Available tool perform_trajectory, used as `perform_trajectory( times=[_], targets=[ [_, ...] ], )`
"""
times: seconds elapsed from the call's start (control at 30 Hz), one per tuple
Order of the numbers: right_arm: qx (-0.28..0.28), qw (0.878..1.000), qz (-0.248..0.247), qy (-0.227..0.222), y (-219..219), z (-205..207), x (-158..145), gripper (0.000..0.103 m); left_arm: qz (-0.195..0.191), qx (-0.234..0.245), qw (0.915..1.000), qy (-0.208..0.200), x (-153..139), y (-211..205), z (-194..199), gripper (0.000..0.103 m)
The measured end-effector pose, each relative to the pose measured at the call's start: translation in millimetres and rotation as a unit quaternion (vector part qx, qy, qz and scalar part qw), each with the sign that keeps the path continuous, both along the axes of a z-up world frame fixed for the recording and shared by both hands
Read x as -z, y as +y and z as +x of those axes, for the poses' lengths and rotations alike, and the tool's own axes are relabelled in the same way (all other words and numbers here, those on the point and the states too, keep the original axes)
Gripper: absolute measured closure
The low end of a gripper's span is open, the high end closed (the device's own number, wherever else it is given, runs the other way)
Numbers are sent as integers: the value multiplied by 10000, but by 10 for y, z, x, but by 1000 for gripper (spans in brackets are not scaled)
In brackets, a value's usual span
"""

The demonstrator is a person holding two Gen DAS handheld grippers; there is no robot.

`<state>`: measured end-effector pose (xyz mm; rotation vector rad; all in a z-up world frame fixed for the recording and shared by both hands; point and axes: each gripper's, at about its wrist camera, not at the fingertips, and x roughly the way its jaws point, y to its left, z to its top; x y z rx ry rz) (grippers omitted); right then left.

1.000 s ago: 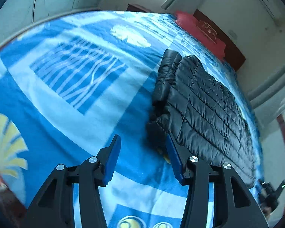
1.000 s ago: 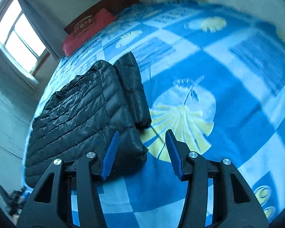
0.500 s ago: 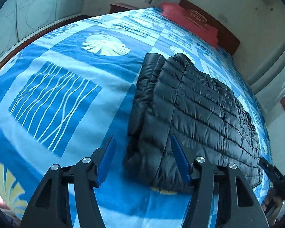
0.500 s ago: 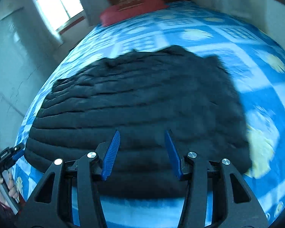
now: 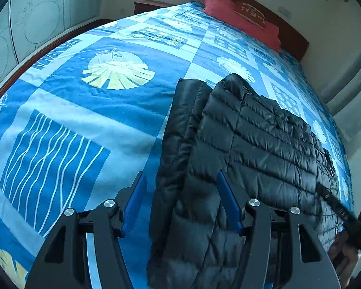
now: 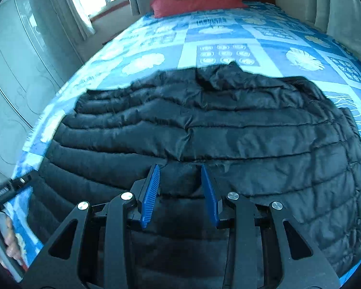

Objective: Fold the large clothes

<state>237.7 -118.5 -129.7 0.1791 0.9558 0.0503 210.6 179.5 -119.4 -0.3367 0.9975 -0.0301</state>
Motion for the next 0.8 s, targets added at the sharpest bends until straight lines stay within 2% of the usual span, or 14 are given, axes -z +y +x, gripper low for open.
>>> perform_trajectory(
  times=[0.13,0.33,0.37,0.5,0.57,0.73,0.8],
  targets=[
    [37,9998,-164,48,40,52,187,67,-43,-25,10000,50,35,-26,103,43],
    [65,9998,-176,20,55,42,242,67,-360,-243,9990,75,102,-33,180,43],
    [62,9999,-160,19,50,38,246,67,-416,-320,9986,73,125,-20,200,39],
    [59,9999,-142,15,50,33,256,67,-842,-505,9950,174,238,40,280,36],
    [54,9999,-134,9,44,30,256,67,-1080,-595,9921,226,307,72,313,31],
    [46,9999,-137,-27,39,30,269,67,-1655,-623,9838,277,442,105,388,25],
    [47,9999,-130,-46,37,23,279,67,-1840,-475,9814,268,479,88,411,25]
  ],
)
